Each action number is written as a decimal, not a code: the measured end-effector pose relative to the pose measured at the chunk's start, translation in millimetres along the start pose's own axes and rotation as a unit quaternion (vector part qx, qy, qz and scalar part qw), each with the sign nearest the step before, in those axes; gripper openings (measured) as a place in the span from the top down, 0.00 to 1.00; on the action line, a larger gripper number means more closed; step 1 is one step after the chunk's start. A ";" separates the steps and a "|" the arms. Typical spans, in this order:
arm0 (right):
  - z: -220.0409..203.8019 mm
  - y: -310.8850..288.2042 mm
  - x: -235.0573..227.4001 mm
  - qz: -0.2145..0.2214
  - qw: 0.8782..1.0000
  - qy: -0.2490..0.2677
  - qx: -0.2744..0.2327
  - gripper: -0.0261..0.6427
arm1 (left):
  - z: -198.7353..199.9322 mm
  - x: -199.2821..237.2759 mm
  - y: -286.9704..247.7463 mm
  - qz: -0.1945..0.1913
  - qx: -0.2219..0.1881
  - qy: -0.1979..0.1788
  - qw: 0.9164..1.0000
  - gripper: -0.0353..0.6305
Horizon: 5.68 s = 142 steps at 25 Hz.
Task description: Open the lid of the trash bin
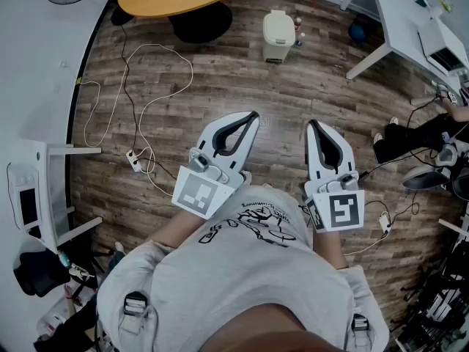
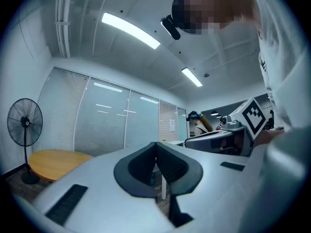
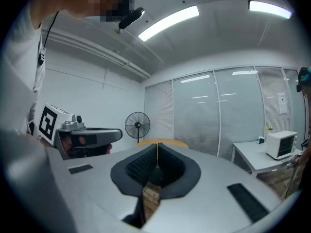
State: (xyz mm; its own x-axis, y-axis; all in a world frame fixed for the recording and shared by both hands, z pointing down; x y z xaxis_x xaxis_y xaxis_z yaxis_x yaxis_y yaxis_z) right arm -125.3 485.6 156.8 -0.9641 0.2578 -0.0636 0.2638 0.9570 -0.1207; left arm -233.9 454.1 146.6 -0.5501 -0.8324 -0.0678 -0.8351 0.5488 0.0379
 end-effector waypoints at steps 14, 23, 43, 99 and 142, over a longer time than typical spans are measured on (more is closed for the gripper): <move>-5.0 -13.9 18.6 -0.012 1.000 -0.013 0.004 0.93 | -7.9 16.0 15.2 -0.018 0.012 0.010 1.000 0.92; -8.0 -30.2 0.2 -0.004 1.000 -0.021 0.001 0.94 | -14.8 24.0 -0.1 -0.012 0.019 0.009 1.000 0.92; 7.9 -87.6 -142.4 0.015 0.999 -0.046 -0.002 0.94 | -16.2 30.9 -154.7 -0.011 0.031 0.010 0.999 0.92; 60.8 -426.7 -315.0 0.012 0.999 -0.027 0.016 0.95 | -48.2 318.2 -419.2 0.018 0.000 0.022 1.000 0.92; 25.7 -506.7 -404.7 0.023 0.997 -0.005 0.073 0.95 | -107.1 357.5 -537.0 -0.009 0.066 0.032 0.997 0.92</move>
State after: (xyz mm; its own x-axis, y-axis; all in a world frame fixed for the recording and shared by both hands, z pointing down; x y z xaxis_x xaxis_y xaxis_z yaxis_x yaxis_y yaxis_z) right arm 132.0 -107.1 218.3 -0.9510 0.2979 -0.0822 0.3091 0.9148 -0.2602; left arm 17.3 -146.5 208.8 -0.5384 -0.8427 -0.0031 -0.8387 0.5362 -0.0947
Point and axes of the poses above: the fingertips, and each gripper's own axes: y backward along the fingers, x to its left, z out of its top, the point moved 1 cm from there along y, backward along the fingers, and after that the axes turned 6 degrees about -y, right-handed, at the moved point
